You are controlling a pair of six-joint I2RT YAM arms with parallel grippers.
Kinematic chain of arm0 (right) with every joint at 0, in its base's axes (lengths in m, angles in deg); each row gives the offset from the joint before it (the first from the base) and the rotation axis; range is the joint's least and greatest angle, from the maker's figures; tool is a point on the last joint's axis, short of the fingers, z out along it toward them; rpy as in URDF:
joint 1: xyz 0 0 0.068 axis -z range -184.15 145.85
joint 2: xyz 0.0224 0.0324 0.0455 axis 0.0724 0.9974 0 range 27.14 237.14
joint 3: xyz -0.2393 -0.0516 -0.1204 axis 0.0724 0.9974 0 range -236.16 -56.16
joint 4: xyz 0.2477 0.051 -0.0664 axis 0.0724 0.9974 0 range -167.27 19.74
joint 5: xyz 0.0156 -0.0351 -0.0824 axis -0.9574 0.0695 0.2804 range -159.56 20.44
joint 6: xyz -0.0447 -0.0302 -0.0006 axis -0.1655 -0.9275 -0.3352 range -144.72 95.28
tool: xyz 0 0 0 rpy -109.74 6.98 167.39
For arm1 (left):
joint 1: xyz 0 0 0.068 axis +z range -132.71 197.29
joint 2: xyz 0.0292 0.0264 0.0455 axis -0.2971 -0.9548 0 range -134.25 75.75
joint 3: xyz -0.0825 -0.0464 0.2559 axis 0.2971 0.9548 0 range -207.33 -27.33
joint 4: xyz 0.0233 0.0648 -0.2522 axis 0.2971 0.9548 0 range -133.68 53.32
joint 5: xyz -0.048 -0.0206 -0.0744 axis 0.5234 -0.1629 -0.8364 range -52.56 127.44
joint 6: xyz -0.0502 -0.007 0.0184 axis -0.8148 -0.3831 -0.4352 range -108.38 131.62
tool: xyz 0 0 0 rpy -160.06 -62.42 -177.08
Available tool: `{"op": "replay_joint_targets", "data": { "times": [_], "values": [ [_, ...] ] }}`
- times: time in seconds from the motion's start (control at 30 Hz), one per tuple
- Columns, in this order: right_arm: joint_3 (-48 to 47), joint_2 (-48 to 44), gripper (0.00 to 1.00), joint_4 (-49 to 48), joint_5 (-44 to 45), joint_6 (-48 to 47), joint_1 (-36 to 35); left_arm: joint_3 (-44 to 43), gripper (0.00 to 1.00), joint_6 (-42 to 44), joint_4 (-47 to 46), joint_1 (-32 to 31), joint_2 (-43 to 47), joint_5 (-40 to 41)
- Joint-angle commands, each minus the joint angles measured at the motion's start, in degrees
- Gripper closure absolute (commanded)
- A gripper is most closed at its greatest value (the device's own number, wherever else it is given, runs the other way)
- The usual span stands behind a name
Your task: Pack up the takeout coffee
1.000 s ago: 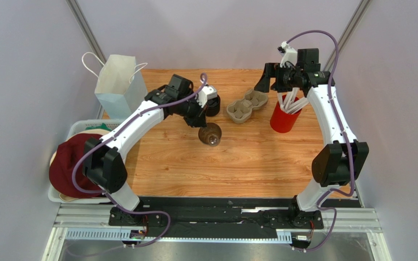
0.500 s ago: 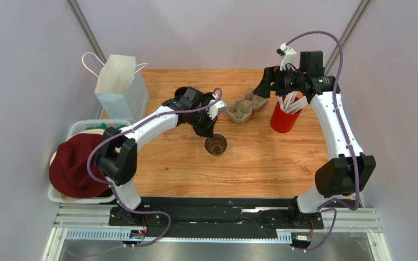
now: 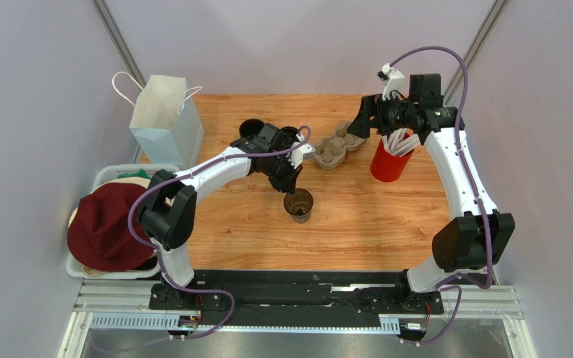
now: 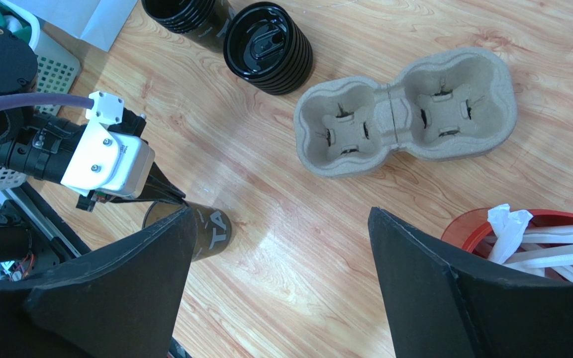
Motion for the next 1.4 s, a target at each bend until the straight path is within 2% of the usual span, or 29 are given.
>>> {"op": "replay_joint_targets", "data": {
  "times": [0.0, 0.4, 0.5, 0.53, 0.63, 0.77, 0.93, 1.1, 1.37],
  "values": [
    [0.5, -2.1, 0.11, -2.7, -0.7, -1.1, -0.1, -1.9, 0.85, 0.4, -0.9, -0.4, -0.2, -0.6],
    [0.8, -1.7, 0.11, -2.9, -1.0, -1.3, -0.1, -2.7, 0.68, -0.6, -1.0, -0.4, 0.0, -1.0],
    [0.9, -1.8, 0.11, -2.9, -1.2, -1.5, -0.1, -3.4, 0.57, -0.9, -0.6, -0.4, 0.4, -1.1],
    [1.0, -1.7, 0.11, -2.9, -1.4, -1.5, -0.1, -3.8, 0.50, -0.9, -0.4, -0.4, 0.7, -1.1],
    [1.0, -1.5, 0.12, -2.8, -1.4, -1.9, -0.3, -4.3, 0.38, -0.8, 0.1, -0.4, 2.8, -0.9],
    [1.0, -1.2, 0.12, -2.8, -1.1, -2.5, -1.3, -4.6, 0.27, 0.0, 1.7, -0.4, 7.1, 1.0],
    [0.4, 0.1, 0.12, -2.6, 2.9, -4.3, -4.7, -6.6, 0.01, 1.2, 5.8, 2.4, 11.7, 2.9],
    [-5.1, 4.0, 0.15, -1.0, 8.0, -8.2, -12.6, -9.6, 0.01, 1.6, 11.4, 10.5, 16.7, 1.8],
    [-23.2, 22.8, 0.18, 3.8, 16.2, -11.4, -23.9, -6.8, 0.01, 2.5, 14.4, 17.6, 29.5, 0.8]
  ]
}}
